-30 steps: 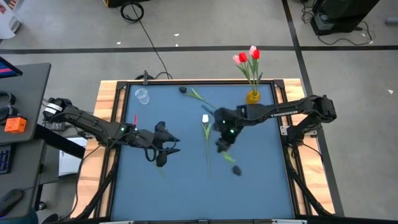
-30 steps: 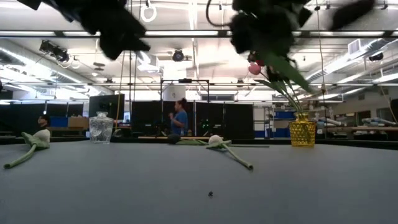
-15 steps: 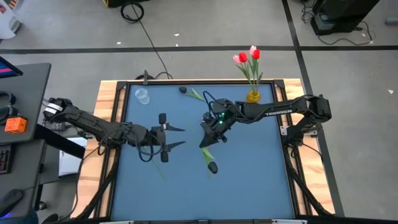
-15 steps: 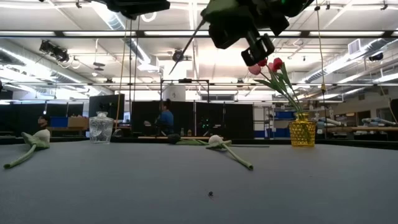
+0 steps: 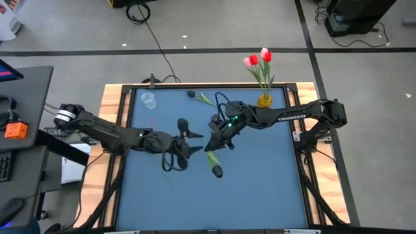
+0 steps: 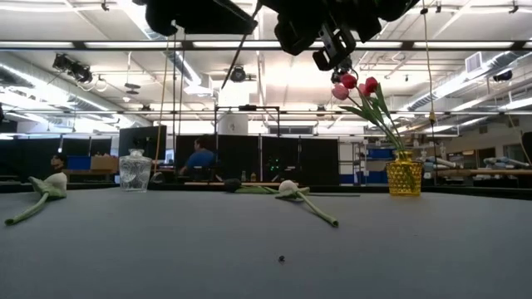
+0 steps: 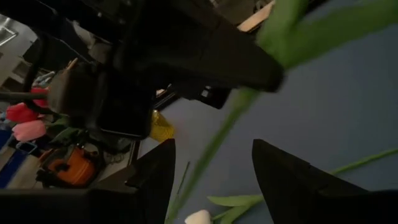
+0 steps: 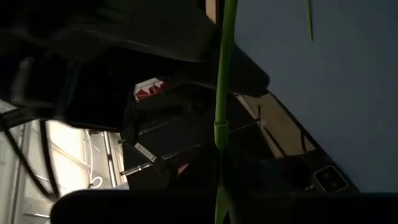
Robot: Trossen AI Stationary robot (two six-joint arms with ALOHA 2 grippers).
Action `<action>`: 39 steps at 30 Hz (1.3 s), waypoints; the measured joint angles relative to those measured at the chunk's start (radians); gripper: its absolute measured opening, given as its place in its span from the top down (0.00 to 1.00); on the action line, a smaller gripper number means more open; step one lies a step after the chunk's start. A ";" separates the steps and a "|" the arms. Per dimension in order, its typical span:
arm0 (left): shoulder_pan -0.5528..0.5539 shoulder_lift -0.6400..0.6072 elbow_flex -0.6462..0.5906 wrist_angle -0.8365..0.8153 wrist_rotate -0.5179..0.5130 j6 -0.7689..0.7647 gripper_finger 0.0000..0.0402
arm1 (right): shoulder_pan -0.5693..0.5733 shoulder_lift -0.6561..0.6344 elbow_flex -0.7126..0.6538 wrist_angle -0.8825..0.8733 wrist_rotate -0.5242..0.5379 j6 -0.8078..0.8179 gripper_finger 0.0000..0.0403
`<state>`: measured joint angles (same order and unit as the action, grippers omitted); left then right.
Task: Sort flowers into vase by color
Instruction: Put the bottom black flower into the transparent vase
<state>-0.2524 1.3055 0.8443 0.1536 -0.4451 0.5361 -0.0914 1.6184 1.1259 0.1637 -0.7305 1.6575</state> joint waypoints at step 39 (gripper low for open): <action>0.037 -0.042 0.034 -0.175 0.234 -0.100 0.99 | -0.088 -0.065 -0.001 0.129 0.102 -0.630 0.52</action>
<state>-0.2157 1.2639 0.8783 -0.0212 -0.2113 0.4365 -0.1793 1.5533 1.1248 0.2930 -0.6285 1.0270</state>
